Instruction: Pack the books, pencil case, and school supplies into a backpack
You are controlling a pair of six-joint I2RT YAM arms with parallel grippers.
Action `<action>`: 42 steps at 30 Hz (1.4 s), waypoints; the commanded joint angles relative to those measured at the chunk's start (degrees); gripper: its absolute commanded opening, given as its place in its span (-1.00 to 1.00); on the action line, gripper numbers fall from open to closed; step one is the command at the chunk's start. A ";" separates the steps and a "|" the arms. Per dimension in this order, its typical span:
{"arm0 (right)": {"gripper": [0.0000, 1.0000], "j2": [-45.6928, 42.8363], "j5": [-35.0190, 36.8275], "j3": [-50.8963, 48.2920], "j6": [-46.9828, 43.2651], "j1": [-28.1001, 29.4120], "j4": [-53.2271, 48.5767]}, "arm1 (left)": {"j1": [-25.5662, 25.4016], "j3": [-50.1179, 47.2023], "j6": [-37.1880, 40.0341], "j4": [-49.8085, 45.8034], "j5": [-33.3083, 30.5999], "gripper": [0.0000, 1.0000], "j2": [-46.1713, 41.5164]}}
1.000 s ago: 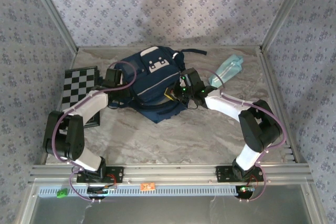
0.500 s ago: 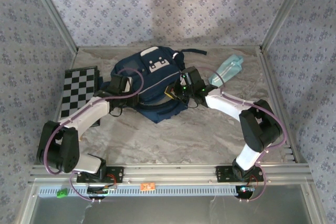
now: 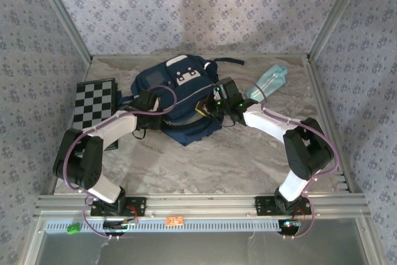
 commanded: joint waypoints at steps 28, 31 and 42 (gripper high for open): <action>-1.00 -4.72 0.88 0.44 -1.45 -1.14 -3.02 | 4.72 5.42 0.02 2.63 -6.64 -1.00 1.90; -1.00 -4.97 1.46 -1.62 0.01 -0.41 -0.81 | 7.55 6.54 -0.91 3.58 -5.63 -1.00 3.12; -0.58 -6.70 4.26 -1.04 -2.86 0.74 -3.59 | 8.11 6.33 -3.86 1.87 0.56 -0.58 0.97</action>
